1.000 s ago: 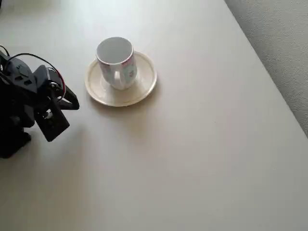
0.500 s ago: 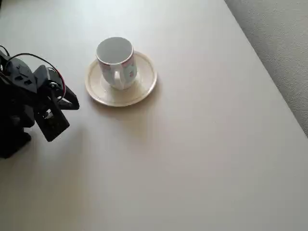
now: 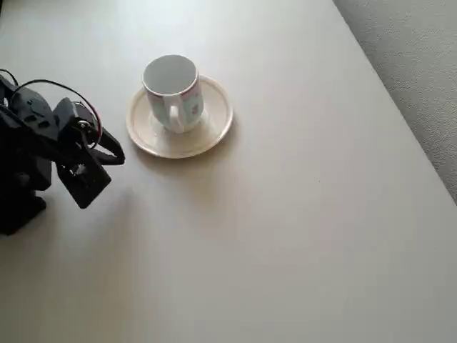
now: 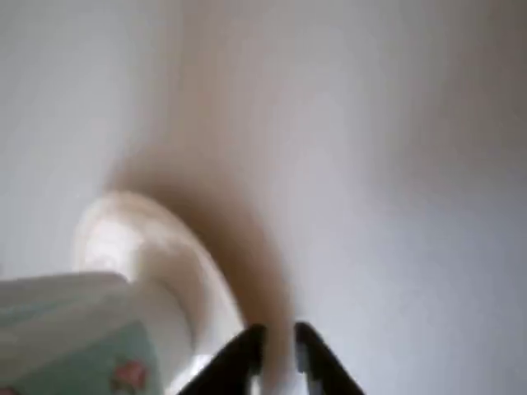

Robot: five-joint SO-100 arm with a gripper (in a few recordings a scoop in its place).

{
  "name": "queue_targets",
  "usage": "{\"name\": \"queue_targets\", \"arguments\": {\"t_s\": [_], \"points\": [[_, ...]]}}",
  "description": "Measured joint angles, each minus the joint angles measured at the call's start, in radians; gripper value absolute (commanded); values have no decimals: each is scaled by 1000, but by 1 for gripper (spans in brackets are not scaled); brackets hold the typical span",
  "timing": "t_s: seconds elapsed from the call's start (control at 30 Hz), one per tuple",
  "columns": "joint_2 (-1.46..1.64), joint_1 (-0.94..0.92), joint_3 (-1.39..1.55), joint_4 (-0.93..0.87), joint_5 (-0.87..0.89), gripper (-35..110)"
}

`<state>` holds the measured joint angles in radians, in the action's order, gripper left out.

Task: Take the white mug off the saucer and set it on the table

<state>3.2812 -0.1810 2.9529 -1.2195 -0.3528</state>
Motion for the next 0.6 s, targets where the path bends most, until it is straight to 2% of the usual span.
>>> {"name": "queue_targets", "arguments": {"t_s": [0.13,0.23,0.37,0.5,0.6], "points": [[-17,8,-95,-34,-32,20],[-112,80,-265,-103,-12,20],[-374,163,-538,-201,52,20],[-798,233,-953,-360,117,20],[-1062,268,-1189,-399,135,20]]}}
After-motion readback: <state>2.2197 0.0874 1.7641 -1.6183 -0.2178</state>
